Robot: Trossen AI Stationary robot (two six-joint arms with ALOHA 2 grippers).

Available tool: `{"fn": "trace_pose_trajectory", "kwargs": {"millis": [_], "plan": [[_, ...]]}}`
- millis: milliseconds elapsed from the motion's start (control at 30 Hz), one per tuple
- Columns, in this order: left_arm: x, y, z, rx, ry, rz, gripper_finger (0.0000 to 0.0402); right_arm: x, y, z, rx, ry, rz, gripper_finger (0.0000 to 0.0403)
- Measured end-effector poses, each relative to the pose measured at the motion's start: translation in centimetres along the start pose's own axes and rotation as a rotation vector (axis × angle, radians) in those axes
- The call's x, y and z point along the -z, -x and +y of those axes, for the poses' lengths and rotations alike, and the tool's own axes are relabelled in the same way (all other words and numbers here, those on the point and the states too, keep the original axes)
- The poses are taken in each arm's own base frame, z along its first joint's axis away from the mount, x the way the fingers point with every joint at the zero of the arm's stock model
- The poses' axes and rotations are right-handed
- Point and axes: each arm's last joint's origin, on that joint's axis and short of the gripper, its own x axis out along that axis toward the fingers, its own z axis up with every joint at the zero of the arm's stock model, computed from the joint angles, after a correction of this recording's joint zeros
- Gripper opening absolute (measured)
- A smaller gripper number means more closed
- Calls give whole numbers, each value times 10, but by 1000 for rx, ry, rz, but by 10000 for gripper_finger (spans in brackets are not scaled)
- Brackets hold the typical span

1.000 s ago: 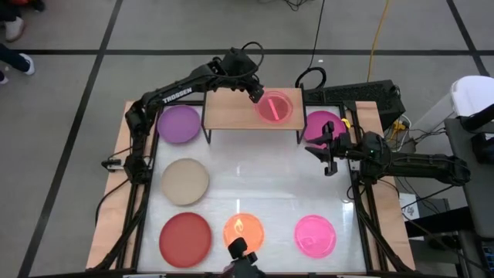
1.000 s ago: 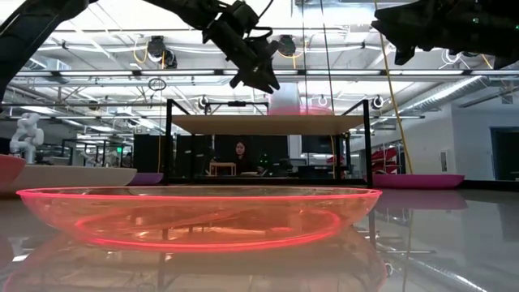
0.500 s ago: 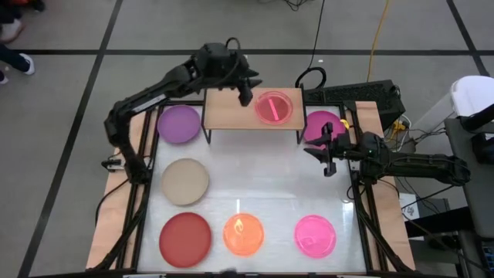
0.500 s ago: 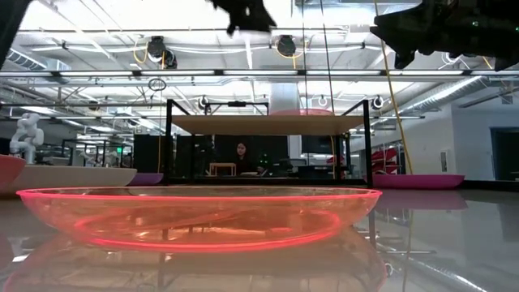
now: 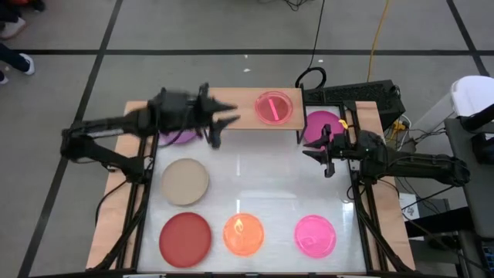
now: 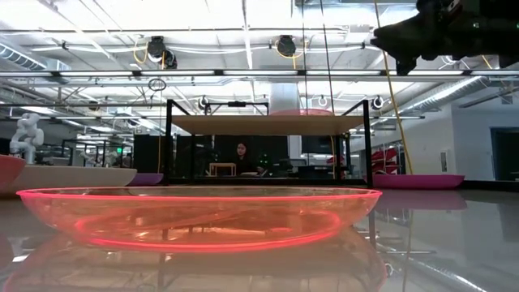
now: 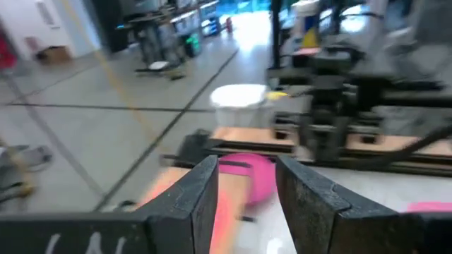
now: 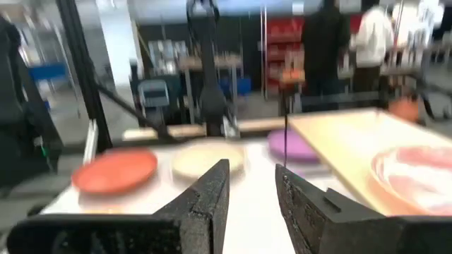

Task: Place and stack plates onto a shelf
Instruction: Stack the small pink plate on top of the other small pink plate on the shelf

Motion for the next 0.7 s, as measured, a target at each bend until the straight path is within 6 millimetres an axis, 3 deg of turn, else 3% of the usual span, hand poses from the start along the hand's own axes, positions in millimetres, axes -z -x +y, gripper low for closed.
{"fn": "trace_pose_trajectory", "kwargs": {"millis": [167, 267, 400, 567, 700], "plan": [[55, 17, -23, 69, 68, -192, 147, -19, -1, 1, 14, -30, 158, 98], [81, 25, -29, 83, 92, -310, 147, -21, -6, 3, 1, -50, 193, 98], [117, 26, -32, 83, 102, -337, 147, -31, -16, 8, -35, -22, 261, 98], [138, 26, -27, 15, 110, -342, 147, -70, -35, 15, -60, -16, 400, 98], [138, 25, -22, -20, 135, -347, 147, -76, -55, 19, -91, -9, 526, 98]]}}
